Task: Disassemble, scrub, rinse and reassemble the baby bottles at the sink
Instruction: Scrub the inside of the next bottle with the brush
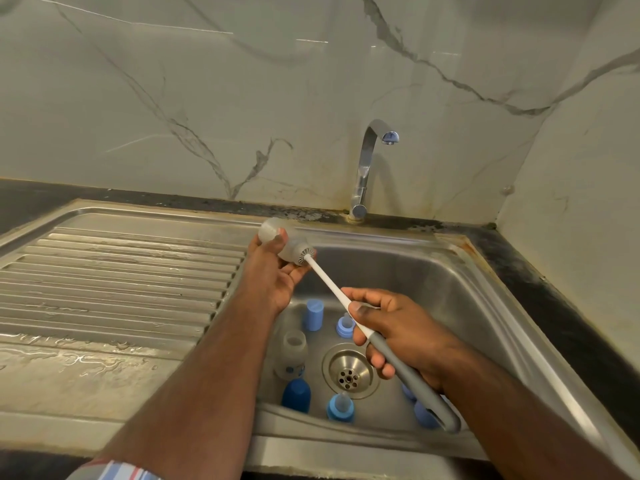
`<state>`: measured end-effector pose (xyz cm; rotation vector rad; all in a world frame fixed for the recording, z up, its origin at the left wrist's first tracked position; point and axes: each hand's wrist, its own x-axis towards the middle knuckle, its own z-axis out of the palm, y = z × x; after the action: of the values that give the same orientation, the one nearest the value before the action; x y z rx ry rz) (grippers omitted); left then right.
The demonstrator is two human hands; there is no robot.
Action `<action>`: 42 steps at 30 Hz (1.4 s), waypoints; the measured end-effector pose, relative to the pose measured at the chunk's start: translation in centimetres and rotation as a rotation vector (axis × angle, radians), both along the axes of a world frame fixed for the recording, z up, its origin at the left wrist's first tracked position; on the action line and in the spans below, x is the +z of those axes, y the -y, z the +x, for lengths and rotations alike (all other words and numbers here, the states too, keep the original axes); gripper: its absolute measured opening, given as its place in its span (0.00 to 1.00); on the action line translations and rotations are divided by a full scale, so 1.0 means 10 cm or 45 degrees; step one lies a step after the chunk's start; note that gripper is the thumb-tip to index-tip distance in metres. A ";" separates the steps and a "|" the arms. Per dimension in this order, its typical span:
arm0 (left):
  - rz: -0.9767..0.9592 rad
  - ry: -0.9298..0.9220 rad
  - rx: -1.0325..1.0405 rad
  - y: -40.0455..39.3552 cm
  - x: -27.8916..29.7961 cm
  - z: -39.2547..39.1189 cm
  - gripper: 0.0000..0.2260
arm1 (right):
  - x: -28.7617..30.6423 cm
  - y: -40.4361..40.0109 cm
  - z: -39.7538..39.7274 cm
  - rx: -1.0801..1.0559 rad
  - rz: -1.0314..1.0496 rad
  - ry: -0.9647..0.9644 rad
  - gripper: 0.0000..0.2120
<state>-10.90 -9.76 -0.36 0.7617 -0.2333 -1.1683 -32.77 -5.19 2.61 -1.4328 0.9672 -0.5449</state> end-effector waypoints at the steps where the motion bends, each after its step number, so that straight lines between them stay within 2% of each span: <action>1: 0.001 -0.018 0.022 0.00 0.00 0.01 0.18 | 0.00 0.00 0.00 0.009 0.006 -0.005 0.14; 5: 0.010 -0.062 0.049 0.01 0.00 0.02 0.18 | -0.02 0.01 0.01 0.009 0.015 -0.003 0.13; 15: 0.018 0.065 -0.218 -0.03 0.02 -0.16 0.17 | -0.08 0.07 0.13 -0.133 -0.066 -0.024 0.15; 24: 0.034 0.012 -0.004 0.01 -0.02 0.01 0.18 | -0.06 0.00 0.03 -0.014 -0.069 -0.087 0.15; 31: 0.001 0.044 -0.258 -0.04 0.04 -0.20 0.18 | -0.10 0.04 0.17 -0.176 -0.209 -0.127 0.17; 37: -0.031 0.102 -0.192 -0.04 0.01 -0.08 0.18 | -0.09 -0.02 0.12 -0.049 -0.364 -0.237 0.19; 42: 0.032 0.059 -0.054 -0.03 0.02 -0.01 0.17 | -0.07 0.01 -0.01 0.000 -0.695 -0.643 0.20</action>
<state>-11.02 -9.46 -0.15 0.8100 -0.2752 -1.1960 -32.92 -5.30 1.90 -2.1252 1.2722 -0.4736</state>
